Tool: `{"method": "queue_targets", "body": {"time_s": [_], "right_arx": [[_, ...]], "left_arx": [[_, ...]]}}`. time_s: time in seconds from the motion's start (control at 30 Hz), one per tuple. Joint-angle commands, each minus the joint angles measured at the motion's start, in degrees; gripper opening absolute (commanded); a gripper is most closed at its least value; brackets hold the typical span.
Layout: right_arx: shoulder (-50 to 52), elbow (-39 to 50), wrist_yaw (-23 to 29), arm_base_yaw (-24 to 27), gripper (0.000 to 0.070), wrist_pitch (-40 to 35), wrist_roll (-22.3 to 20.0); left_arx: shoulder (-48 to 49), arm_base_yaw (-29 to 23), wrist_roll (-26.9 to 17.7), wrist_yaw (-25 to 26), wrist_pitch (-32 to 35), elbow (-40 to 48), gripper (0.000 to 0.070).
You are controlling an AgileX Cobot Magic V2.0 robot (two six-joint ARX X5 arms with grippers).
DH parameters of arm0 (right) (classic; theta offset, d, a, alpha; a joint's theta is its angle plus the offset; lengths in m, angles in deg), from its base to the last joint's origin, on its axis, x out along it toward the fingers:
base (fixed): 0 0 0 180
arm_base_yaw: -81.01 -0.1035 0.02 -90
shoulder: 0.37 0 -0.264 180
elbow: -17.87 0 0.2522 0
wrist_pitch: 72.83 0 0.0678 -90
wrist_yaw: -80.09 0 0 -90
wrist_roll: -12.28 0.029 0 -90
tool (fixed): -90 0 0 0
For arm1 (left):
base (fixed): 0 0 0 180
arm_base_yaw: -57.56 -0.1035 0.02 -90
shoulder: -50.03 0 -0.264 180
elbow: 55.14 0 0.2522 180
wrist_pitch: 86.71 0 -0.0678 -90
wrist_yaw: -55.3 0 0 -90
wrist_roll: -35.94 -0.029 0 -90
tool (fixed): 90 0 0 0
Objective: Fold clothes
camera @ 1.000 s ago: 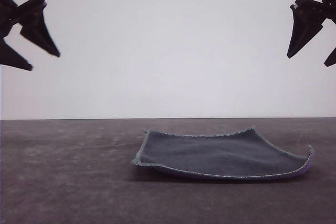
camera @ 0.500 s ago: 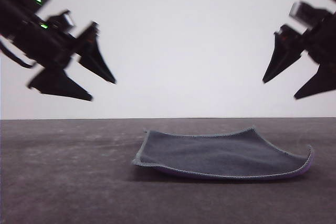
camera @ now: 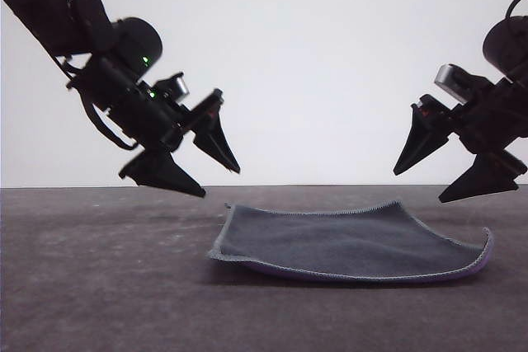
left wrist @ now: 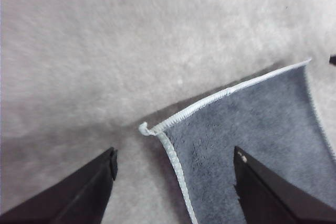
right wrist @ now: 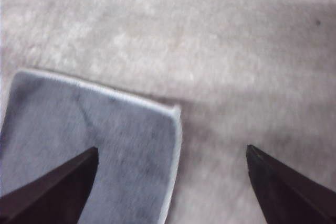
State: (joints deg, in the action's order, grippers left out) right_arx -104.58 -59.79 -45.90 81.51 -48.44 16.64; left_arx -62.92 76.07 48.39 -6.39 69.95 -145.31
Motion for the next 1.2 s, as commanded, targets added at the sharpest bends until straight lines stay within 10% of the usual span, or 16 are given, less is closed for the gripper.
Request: {"method": "queue_targets", "body": {"time_s": [0.0, 1.17], "right_arx": [[-1.8, -1.7, -0.4, -0.3, 0.0574, -0.1, 0.4], [-8.7, -4.2, -3.1, -4.1, 0.0467, -4.0, 1.2]], "left_arx": [[-2.2, 0.6, 0.6, 0.3, 0.1, -1.6, 0.0430], [-6.0, 3.7, 5.1, 0.0, 4.4, -1.9, 0.0428]]}}
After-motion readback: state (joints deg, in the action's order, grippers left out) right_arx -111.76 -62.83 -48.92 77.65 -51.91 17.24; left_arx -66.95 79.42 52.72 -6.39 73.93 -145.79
